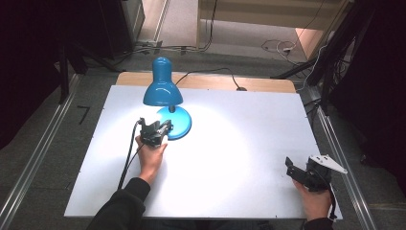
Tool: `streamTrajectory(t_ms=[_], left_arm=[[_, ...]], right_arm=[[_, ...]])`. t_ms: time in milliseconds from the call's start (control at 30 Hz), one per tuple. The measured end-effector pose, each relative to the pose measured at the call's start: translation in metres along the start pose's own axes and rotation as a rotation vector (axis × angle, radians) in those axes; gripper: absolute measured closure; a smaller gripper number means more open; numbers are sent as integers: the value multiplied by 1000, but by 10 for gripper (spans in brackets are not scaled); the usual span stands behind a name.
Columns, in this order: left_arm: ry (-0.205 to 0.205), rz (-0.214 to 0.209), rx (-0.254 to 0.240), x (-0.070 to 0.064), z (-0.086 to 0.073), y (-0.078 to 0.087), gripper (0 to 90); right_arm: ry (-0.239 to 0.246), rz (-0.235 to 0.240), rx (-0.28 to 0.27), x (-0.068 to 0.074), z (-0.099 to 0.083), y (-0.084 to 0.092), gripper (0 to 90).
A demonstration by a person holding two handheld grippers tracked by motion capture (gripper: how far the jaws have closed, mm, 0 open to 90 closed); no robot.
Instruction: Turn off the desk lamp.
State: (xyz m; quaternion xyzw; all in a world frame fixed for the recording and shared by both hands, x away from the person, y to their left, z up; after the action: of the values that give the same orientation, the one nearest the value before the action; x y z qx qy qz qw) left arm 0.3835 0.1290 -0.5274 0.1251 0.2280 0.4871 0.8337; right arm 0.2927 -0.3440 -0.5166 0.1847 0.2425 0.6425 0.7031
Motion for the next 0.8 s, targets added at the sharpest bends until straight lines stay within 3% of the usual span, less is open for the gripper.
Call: streamTrajectory(t_ms=[367, 800], left_arm=[[-92, 36, -11, -5, -3, -4, 900], [-132, 77, -9, -8, -4, -7, 900]], right_arm=[[-1, 1, 0, 1, 0, 1, 144], [2, 4, -1, 2, 0, 2, 146]])
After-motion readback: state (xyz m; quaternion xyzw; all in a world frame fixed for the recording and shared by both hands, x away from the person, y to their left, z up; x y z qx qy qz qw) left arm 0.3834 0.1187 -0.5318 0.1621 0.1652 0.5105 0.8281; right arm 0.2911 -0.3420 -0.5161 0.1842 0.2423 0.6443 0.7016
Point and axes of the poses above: each handheld gripper's, and its own axes: y roughly backward along the jaws, z roughly out of its top, x roughly to its left, the point moved 4 cm from there along -y, roughly forward along the jaws, and after that the axes turned 11 degrees about -z, right-handed, at the moved point
